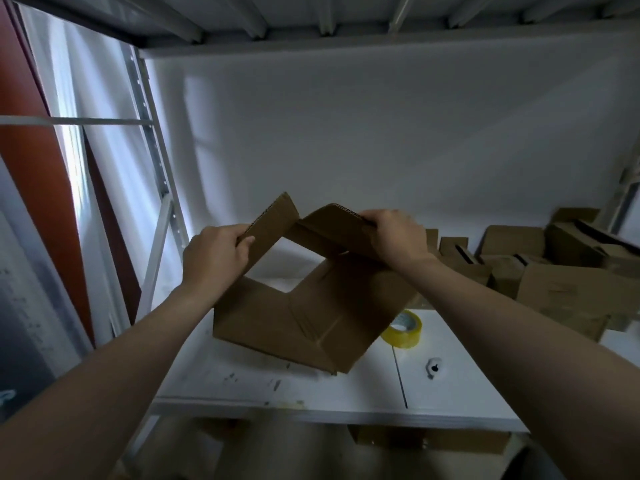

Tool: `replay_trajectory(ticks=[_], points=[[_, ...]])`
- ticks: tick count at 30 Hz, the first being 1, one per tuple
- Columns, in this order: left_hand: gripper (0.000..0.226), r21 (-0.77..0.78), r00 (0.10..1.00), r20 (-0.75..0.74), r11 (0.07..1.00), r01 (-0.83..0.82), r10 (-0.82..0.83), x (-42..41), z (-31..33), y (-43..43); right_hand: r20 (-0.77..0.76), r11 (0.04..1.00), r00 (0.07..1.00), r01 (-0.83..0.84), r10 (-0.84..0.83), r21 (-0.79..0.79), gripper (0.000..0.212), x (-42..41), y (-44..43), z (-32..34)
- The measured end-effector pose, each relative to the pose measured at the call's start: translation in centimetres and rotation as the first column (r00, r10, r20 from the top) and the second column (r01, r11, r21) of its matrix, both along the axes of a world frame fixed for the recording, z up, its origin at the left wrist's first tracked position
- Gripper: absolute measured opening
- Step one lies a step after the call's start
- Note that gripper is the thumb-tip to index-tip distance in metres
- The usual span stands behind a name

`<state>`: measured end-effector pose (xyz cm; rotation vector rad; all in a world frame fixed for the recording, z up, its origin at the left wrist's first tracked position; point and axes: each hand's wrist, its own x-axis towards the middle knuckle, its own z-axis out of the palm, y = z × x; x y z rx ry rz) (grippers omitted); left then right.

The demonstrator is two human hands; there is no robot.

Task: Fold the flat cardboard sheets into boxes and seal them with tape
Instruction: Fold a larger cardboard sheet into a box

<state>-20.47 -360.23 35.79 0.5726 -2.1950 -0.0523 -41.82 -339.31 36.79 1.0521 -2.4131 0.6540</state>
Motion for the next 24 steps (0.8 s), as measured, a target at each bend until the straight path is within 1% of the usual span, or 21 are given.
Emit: replay_trajectory(ticks=[4, 7, 9, 13, 15, 17, 19, 21, 23, 24], points=[[0.024, 0.065, 1.000, -0.008, 0.998, -0.020, 0.021, 0.9, -1.4, -0.1, 0.023, 1.000, 1.000, 0.019, -0.019, 0.001, 0.025, -0.4, 0.8, -1.4], [0.025, 0.109, 0.999, -0.010, 0.993, -0.052, 0.053, 1.4, -2.0, -0.5, 0.035, 0.999, 0.999, 0.041, -0.041, 0.012, 0.023, -0.6, 1.3, -2.2], [0.026, 0.136, 0.996, 0.004, 0.987, -0.091, 0.091, 1.7, -2.3, -0.7, 0.016, 0.997, 0.999, 0.030, -0.031, 0.072, 0.025, -0.7, 1.4, -2.8], [0.031, 0.175, 0.989, -0.016, 0.974, -0.145, 0.150, 2.1, -3.2, -0.6, -0.075, 0.961, 0.996, -0.027, 0.049, 0.276, 0.039, -0.1, 0.9, -4.5], [0.030, 0.184, 0.986, -0.032, 0.971, -0.154, 0.162, 2.2, -3.3, -0.6, -0.126, 0.951, 0.990, -0.026, 0.068, 0.310, 0.037, 0.0, 0.7, -5.3], [0.028, 0.174, 0.984, -0.033, 0.970, -0.168, 0.176, 2.2, -3.2, -0.6, -0.138, 0.953, 0.986, -0.045, 0.090, 0.299, 0.028, 0.1, 0.5, -5.9], [0.027, 0.161, 0.982, -0.032, 0.971, -0.178, 0.186, 2.1, -3.0, -0.5, -0.134, 0.958, 0.985, -0.065, 0.106, 0.278, 0.024, 0.2, 0.4, -6.1], [0.029, 0.159, 0.980, -0.046, 0.970, -0.186, 0.196, 2.0, -2.9, -0.3, -0.110, 0.955, 0.986, -0.089, 0.124, 0.283, 0.026, 0.1, 0.3, -6.3], [0.030, 0.166, 0.976, -0.076, 0.968, -0.188, 0.203, 1.9, -2.7, -0.1, -0.040, 0.943, 0.987, -0.134, 0.153, 0.305, 0.035, -0.1, 0.2, -6.6], [0.031, 0.173, 0.975, -0.088, 0.967, -0.185, 0.202, 1.9, -2.6, -0.1, 0.023, 0.937, 0.984, -0.174, 0.175, 0.304, 0.042, -0.1, 0.1, -6.7]])
